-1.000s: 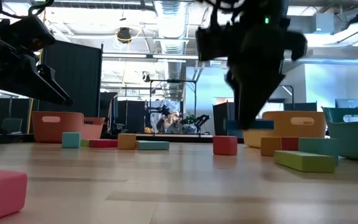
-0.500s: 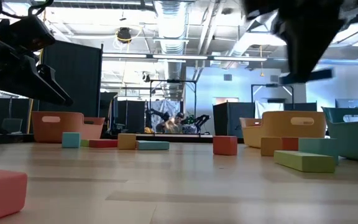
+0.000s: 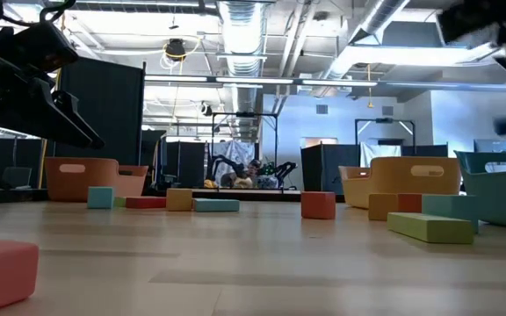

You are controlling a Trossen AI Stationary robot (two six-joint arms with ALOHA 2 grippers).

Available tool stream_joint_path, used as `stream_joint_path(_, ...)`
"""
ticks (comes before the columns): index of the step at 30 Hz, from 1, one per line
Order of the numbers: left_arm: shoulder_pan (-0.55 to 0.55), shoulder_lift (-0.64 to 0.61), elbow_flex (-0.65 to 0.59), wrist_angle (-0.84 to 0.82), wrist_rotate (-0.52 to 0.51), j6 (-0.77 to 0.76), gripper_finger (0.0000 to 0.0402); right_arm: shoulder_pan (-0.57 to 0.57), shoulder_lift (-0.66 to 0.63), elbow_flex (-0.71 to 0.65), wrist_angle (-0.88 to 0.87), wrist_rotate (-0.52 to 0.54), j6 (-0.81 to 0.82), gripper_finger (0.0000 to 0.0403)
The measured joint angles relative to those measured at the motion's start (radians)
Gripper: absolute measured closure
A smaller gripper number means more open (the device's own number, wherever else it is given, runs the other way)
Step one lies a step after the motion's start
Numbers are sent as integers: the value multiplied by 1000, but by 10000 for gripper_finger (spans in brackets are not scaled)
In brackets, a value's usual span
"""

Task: Sort blocks by size
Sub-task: Put the small rectangular dark blue block into the green bin, then put the small rectangular blue block into the green bin

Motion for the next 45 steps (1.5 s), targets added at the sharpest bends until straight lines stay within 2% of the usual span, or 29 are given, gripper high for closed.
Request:
stream_joint_path(6,0,0,0,0,0,-8,178,30,-92,-187,181,-55,98,249)
stream_joint_path(10,0,0,0,0,0,-12,178,47,-145,-260,221,-57,173,237)
stream_joint_path(17,0,0,0,1,0,-16,178,59,-208,-287,222,-55,235,202)
stream_joint_path(23,0,0,0,0,0,-16,178,54,-236,-287,212,-10,230,170)
stream_joint_path(28,0,0,0,0,0,-16,178,53,-246,-273,279,54,137,153)
stream_joint_path(33,0,0,0,1,0,-16,178,52,-247,-251,490,162,-44,153)
stream_joint_path(39,0,0,0,5,1,-21,178,23,-236,-251,791,180,-315,153)
stream_joint_path(45,0,0,0,8,12,-43,178,-23,-220,-251,1002,181,-511,153)
